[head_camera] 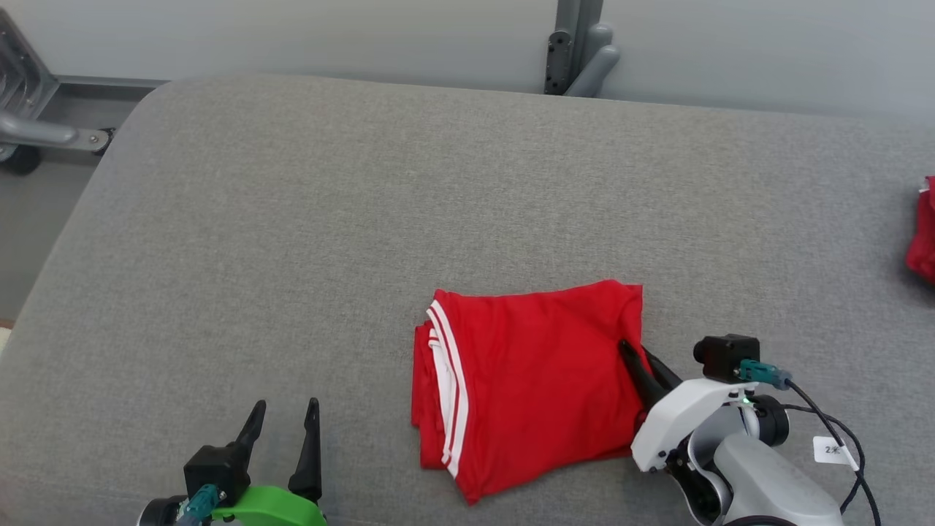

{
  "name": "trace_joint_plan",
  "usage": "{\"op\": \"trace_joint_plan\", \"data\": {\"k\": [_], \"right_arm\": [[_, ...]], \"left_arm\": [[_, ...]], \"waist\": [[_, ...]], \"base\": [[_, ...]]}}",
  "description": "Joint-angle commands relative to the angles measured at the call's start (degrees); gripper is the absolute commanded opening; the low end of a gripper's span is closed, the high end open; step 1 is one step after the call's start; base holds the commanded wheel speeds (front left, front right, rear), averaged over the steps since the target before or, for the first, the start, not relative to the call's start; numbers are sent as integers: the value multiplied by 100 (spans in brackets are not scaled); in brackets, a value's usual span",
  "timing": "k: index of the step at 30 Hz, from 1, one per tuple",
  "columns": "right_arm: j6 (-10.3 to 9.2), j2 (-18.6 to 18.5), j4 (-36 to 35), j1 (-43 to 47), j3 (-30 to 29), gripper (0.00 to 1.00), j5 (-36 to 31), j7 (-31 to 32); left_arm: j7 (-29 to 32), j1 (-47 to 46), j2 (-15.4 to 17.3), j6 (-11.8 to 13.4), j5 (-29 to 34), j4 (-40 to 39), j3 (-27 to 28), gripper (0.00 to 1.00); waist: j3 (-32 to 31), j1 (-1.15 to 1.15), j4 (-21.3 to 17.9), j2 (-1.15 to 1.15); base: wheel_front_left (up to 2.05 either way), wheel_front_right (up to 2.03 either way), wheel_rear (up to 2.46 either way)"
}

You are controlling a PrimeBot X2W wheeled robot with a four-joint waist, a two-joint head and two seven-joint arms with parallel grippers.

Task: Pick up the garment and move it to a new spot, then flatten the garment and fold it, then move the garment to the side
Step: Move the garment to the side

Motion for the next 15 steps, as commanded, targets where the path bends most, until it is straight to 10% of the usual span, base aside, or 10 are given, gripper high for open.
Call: {"op": "trace_joint_plan", "data": {"k": [1,15], "right_arm": [[-12,-75,-23,22,-53,0,-41,-14],[-11,-59,-299,244,-442,0,-323,-14]], "left_arm": [[4,55,16,-8,28,-15,23,100],[4,-49,16,-56,22,-115,46,100]], "waist": [[-168,0,-282,0],[-311,0,-2790,0]], "base": [[0,0,0],[0,0,0]]}}
